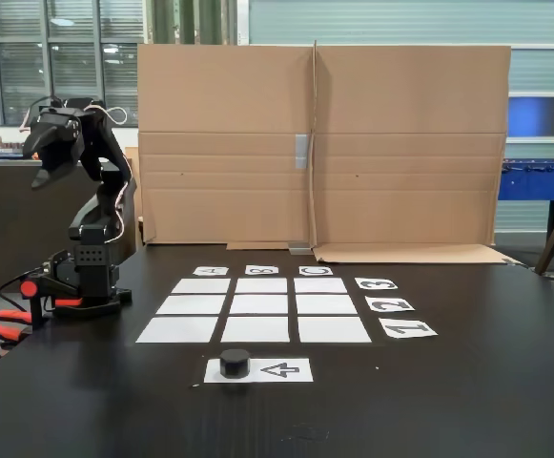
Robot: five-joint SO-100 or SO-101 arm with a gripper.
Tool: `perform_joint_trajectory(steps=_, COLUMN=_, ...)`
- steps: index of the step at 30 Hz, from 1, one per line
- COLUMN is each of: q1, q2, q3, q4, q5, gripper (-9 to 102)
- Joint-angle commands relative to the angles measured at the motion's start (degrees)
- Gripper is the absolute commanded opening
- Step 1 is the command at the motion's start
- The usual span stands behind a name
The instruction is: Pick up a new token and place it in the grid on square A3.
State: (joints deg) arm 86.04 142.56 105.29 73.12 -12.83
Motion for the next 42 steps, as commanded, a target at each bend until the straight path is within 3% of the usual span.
perform_joint_trajectory(steps=1, q1=-1.3, q2=-8.3, q3=-5.4, q4=0.0, q5=-0.4, gripper=23)
perform_joint_trajectory(steps=20, q1=-5.8, q2=-47.9, q3=-28.2, q4=7.8, q5=-0.8, gripper=31)
perform_joint_trajectory(steps=34, q1=-14.2, q2=-71.7, q3=-38.1, q4=11.8, q5=-1.1, gripper=33)
perform_joint_trajectory(steps=42, q1=-21.0, q2=-80.0, q3=-50.1, q4=20.0, q5=0.0, gripper=32)
